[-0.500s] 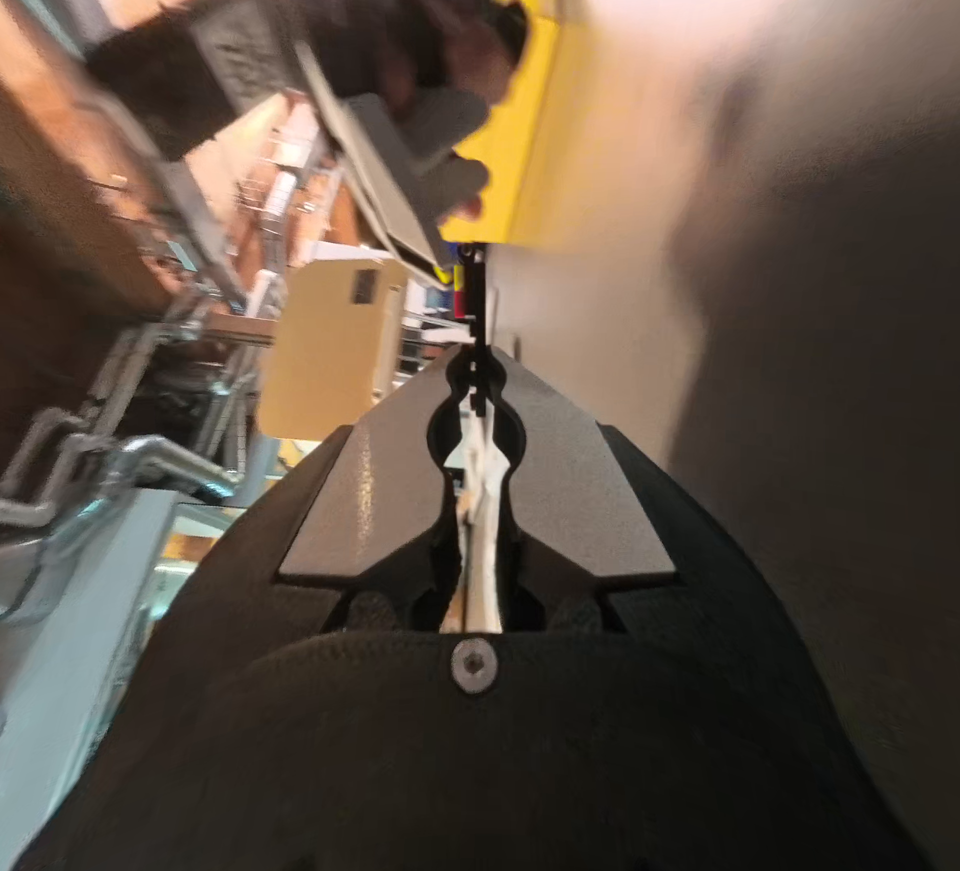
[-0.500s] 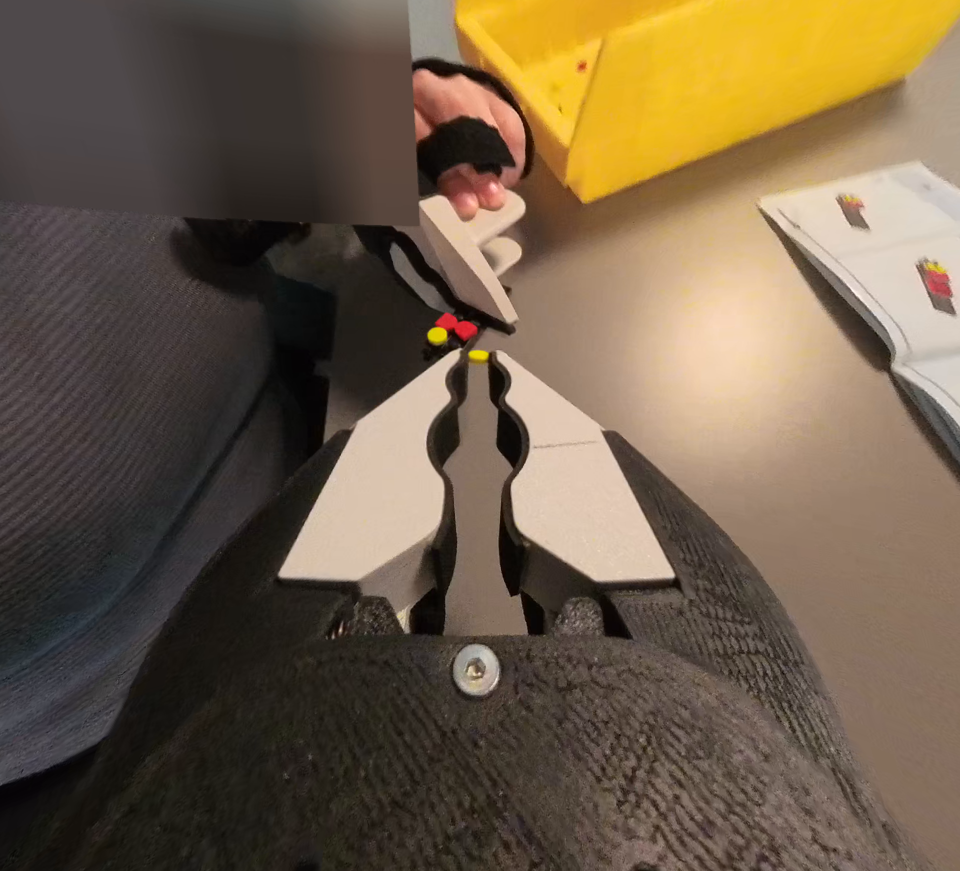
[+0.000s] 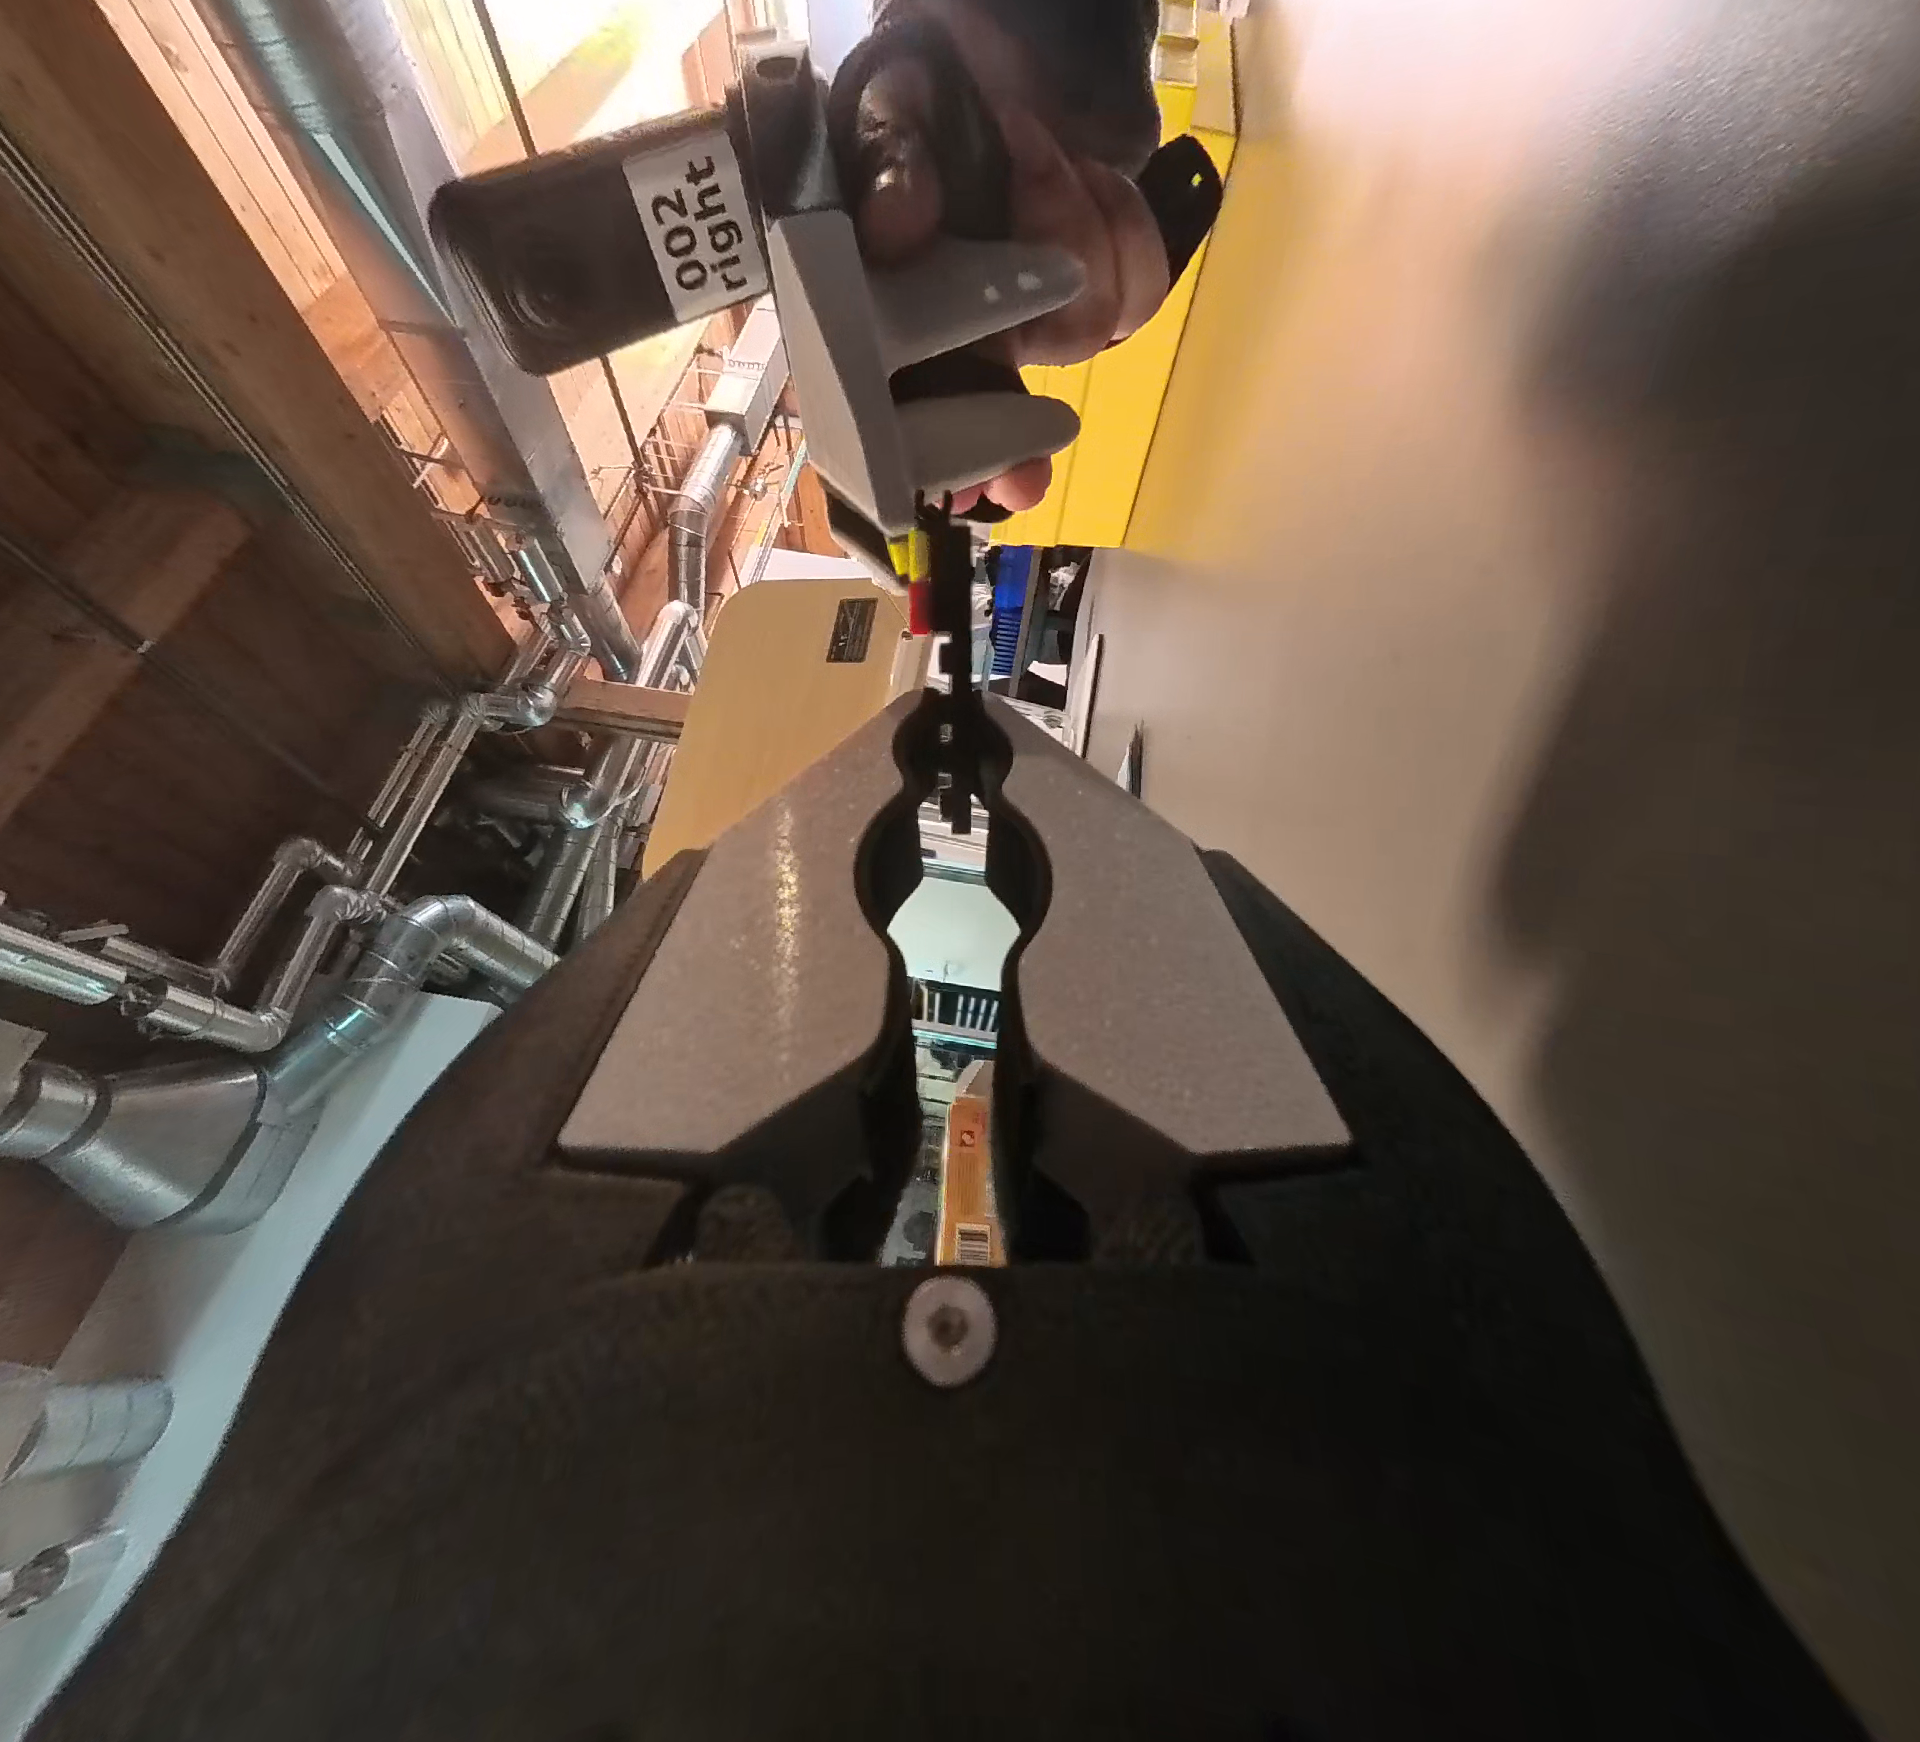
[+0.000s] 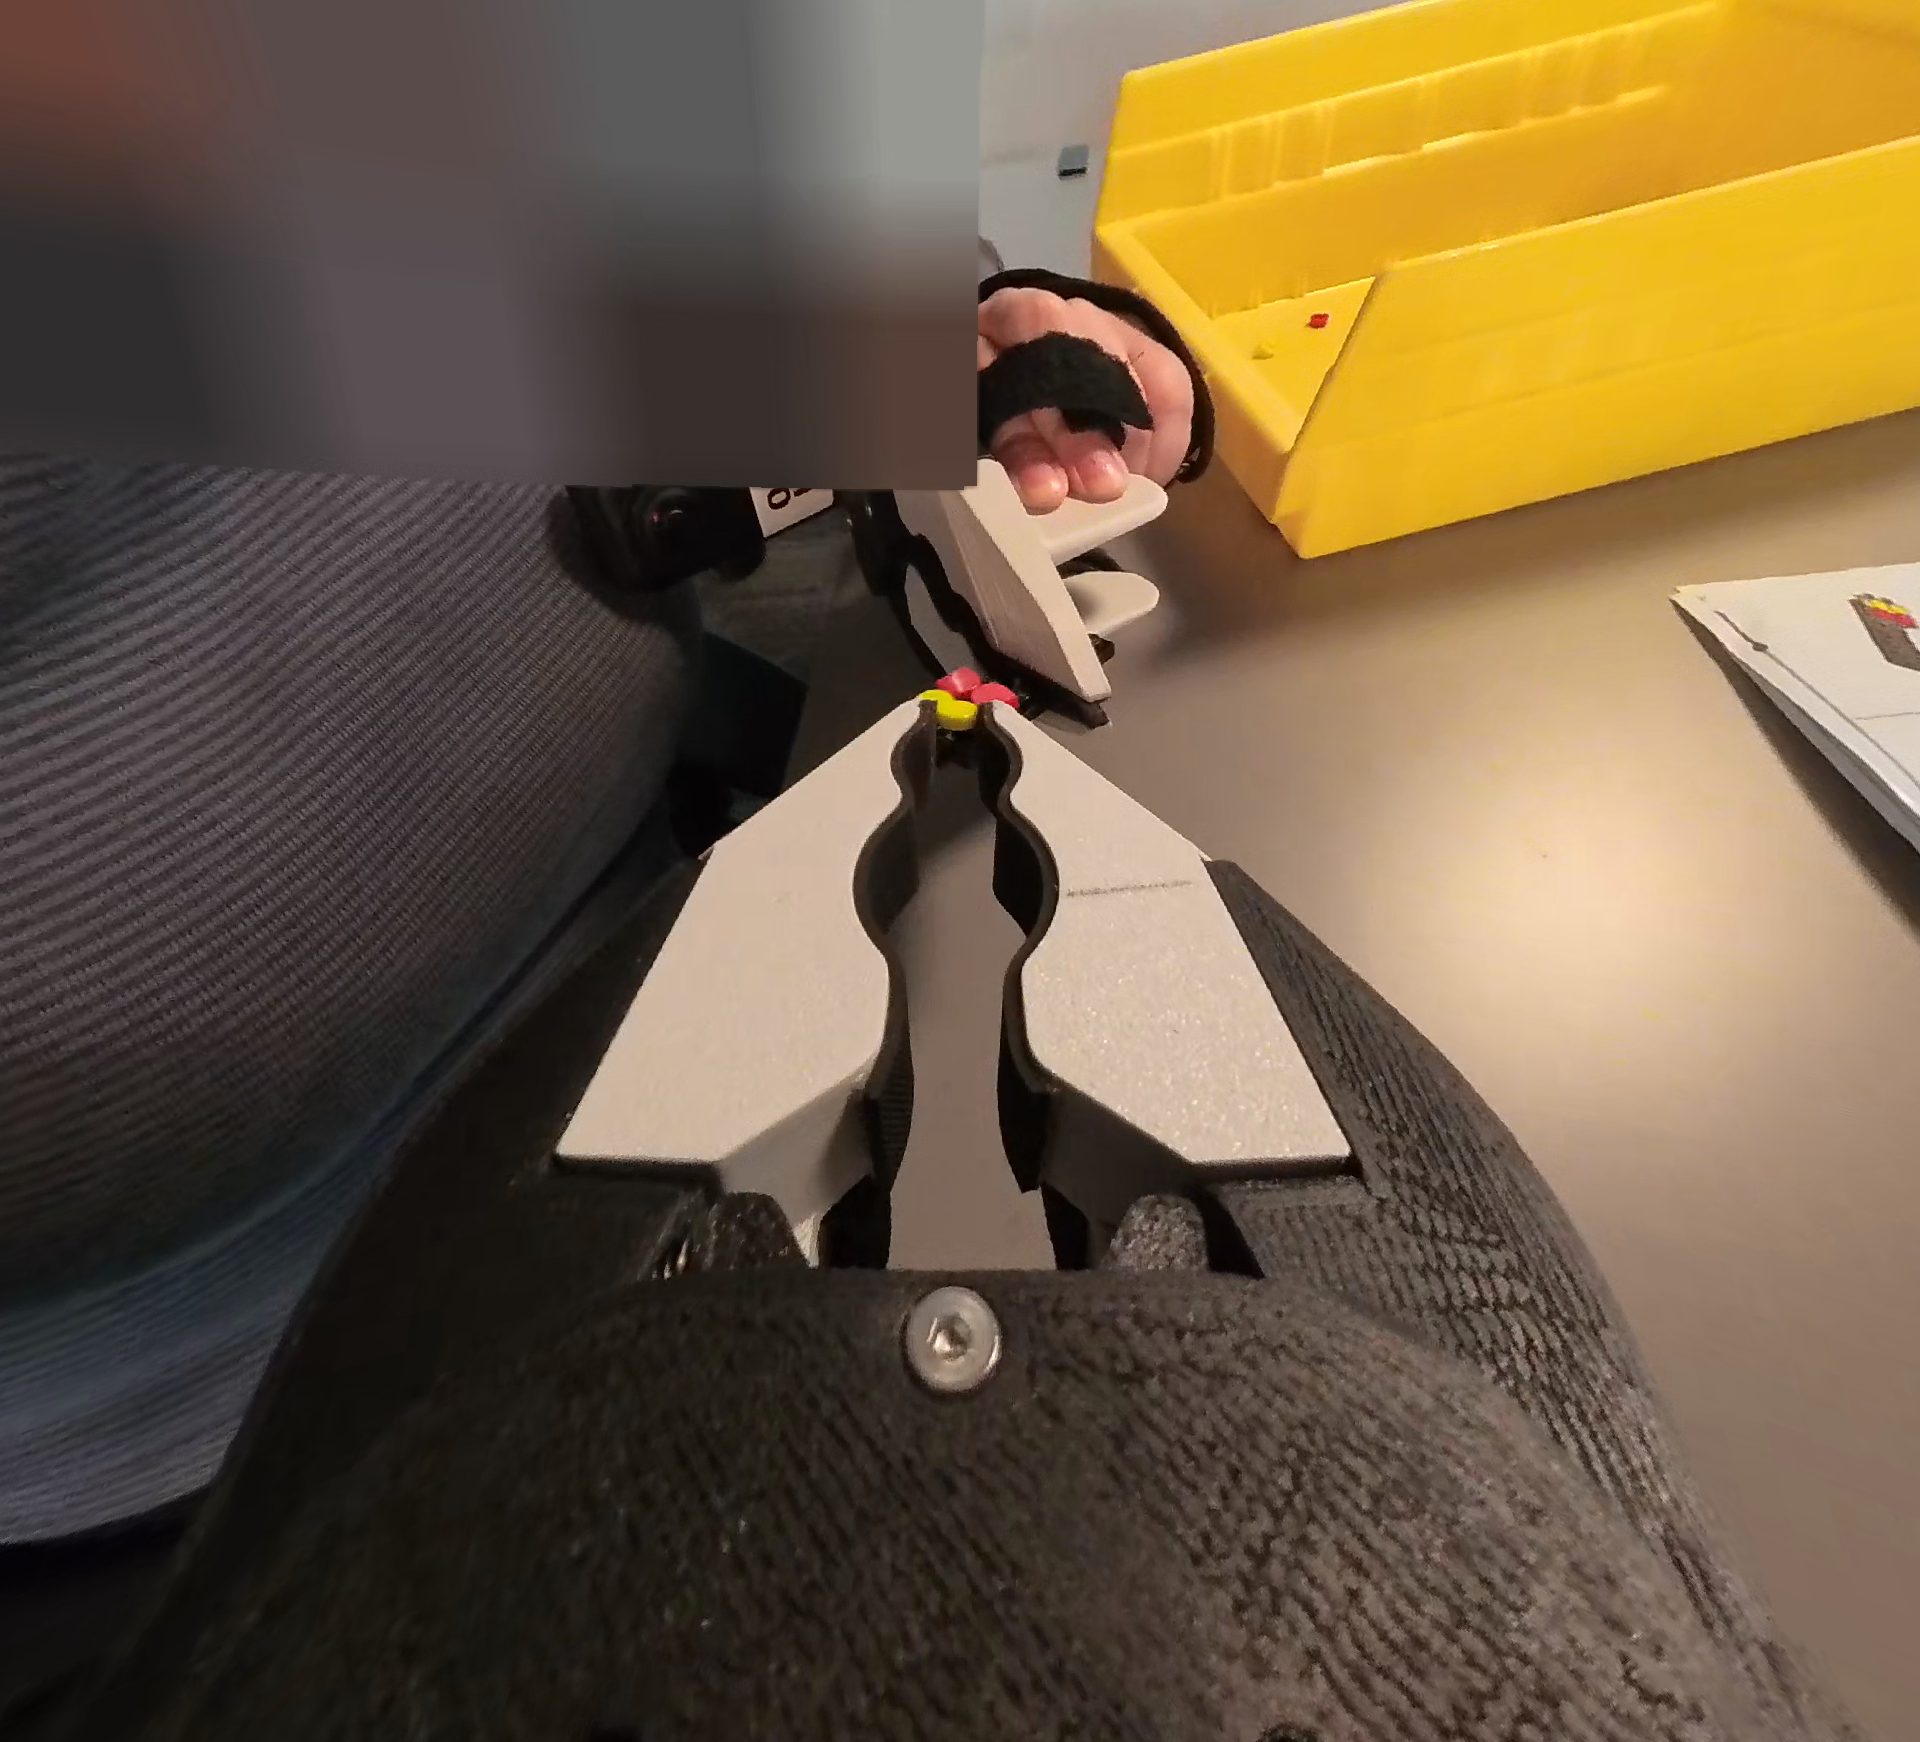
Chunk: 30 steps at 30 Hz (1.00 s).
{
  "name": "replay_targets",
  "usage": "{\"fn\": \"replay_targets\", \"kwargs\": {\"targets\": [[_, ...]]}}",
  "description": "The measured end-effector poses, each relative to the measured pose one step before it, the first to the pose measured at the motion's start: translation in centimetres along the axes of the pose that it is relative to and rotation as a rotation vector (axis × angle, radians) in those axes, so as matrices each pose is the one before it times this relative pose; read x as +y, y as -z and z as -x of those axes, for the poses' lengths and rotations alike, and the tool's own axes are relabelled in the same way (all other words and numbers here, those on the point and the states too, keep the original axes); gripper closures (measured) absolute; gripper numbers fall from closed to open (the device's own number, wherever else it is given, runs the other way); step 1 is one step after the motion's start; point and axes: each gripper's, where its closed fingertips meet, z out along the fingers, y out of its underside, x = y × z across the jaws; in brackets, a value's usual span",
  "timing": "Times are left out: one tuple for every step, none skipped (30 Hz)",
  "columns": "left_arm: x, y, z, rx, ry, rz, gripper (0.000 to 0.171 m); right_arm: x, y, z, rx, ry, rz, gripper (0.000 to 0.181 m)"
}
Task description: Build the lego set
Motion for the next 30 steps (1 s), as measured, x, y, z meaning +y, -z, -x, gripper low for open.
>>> {"fn": "replay_targets", "kwargs": {"targets": [[-0.069, 0.038, -0.022, 0.0023, -0.0001, -0.00104, 0.168, 0.075, -0.041, -0.025, 0.0010, 0.0017, 0.0059, 0.176], [0.004, -0.099, -0.093, 0.0033, -0.0005, -0.00059, 0.168, 0.053, -0.013, -0.011, 0.0020, 0.0060, 0.0061, 0.176], [-0.042, 0.004, -0.034, 0.0012, 0.0004, -0.00005, 0.168, -0.011, 0.043, 0.010, 0.0018, 0.0057, 0.0034, 0.176], [0.023, 0.031, 0.057, -0.0011, 0.0006, 0.00030, 0.168, -0.026, 0.002, 0.019, 0.0014, 0.0050, 0.0034, 0.176], [-0.011, 0.019, 0.010, -0.0008, 0.0006, -0.00040, 0.168, -0.038, -0.005, 0.045, 0.0015, 0.0064, 0.0041, 0.176], [0.036, 0.068, 0.043, -0.0004, 0.0004, 0.00047, 0.168, -0.013, -0.004, 0.015, 0.0033, 0.0079, 0.0034, 0.176], [-0.030, 0.000, 0.029, -0.0012, 0.0006, 0.00001, 0.168, -0.034, 0.017, 0.009, 0.0026, 0.0090, 0.0001, 0.176], [0.016, 0.018, 0.056, -0.0027, 0.0011, -0.00087, 0.168, -0.101, 0.035, 0.022, 0.0030, 0.0117, -0.0047, 0.176], [-0.018, -0.070, 0.024, -0.0013, 0.0005, 0.00020, 0.168, -0.152, 0.019, 0.018, 0.0060, 0.0146, -0.0098, 0.176], [-0.005, 0.008, 0.026, -0.0021, 0.0006, 0.00013, 0.168, -0.091, -0.021, -0.014, 0.0061, 0.0119, -0.0054, 0.176], [-0.033, -0.015, 0.018, -0.0004, 0.0003, -0.00012, 0.168, -0.047, -0.034, 0.001, 0.0042, 0.0083, -0.0009, 0.176], [-0.025, 0.046, 0.051, -0.0025, -0.0003, -0.00045, 0.168, -0.097, -0.017, 0.036, 0.0005, 0.0082, -0.0037, 0.176], [0.010, 0.014, 0.140, -0.0061, 0.0008, 0.00110, 0.168, -0.135, -0.027, 0.051, 0.0004, 0.0090, -0.0048, 0.176], [0.007, -0.034, 0.120, -0.0046, 0.0010, 0.00220, 0.168, -0.063, -0.060, 0.025, 0.0017, 0.0070, -0.0003, 0.176], [0.002, -0.061, 0.042, -0.0021, 0.0008, 0.00172, 0.168, -0.033, -0.065, 0.092, -0.0031, 0.0050, 0.0025, 0.176], [0.029, 0.027, -0.038, -0.0006, 0.0003, 0.00008, 0.168, -0.011, -0.064, 0.056, -0.0014, 0.0046, 0.0036, 0.176], [-0.033, -0.019, -0.031, -0.0007, -0.0004, -0.00160, 0.168, 0.009, -0.037, -0.022, 0.0025, 0.0054, 0.0037, 0.176], [-0.012, 0.003, -0.014, 0.0004, -0.0003, 0.00005, 0.168, 0.006, -0.009, -0.010, 0.0030, 0.0049, 0.0036, 0.176], [0.003, 0.017, 0.015, -0.0005, -0.0006, -0.00042, 0.168, -0.008, -0.001, -0.023, 0.0022, 0.0034, 0.0021, 0.176], [0.004, -0.009, 0.017, -0.0011, -0.0003, -0.00020, 0.168, -0.023, 0.028, -0.019, 0.0036, 0.0018, 0.0018, 0.176], [-0.022, -0.019, -0.001, -0.0002, -0.0002, 0.00004, 0.168, -0.001, 0.046, -0.021, 0.0019, 0.0006, 0.0022, 0.176], [-0.001, -0.002, 0.008, 0.0008, 0.0000, 0.00012, 0.168, 0.015, 0.041, -0.026, 0.0005, -0.0004, 0.0019, 0.176], [-0.003, -0.016, 0.017, 0.0003, -0.0004, 0.00004, 0.168, 0.016, 0.047, -0.043, 0.0023, -0.0003, 0.0008, 0.175], [0.000, -0.041, 0.008, -0.0002, -0.0002, 0.00030, 0.168, 0.003, 0.041, -0.062, 0.0033, 0.0005, -0.0001, 0.176], [-0.026, -0.013, 0.030, -0.0003, -0.0002, 0.00043, 0.168, 0.012, 0.023, -0.033, 0.0023, 0.0002, 0.0003, 0.176], [-0.013, 0.001, 0.013, -0.0007, -0.0007, 0.00005, 0.168, -0.003, 0.024, 0.002, 0.0002, -0.0008, -0.0001, 0.175], [0.001, 0.056, -0.004, -0.0002, -0.0007, -0.00034, 0.168, -0.008, 0.014, 0.002, 0.0004, -0.0016, -0.0002, 0.175], [0.002, 0.015, 0.014, -0.0006, -0.0005, 0.00008, 0.168, -0.009, 0.006, 0.011, -0.0003, -0.0017, -0.0010, 0.175], [-0.014, -0.013, 0.014, -0.0004, -0.0001, 0.00012, 0.168, 0.000, 0.017, 0.021, -0.0005, -0.0020, -0.0005, 0.174], [0.007, -0.019, -0.022, 0.0000, 0.0000, -0.00002, 0.168, 0.003, 0.020, 0.007, -0.0002, -0.0012, 0.0005, 0.174]]}}
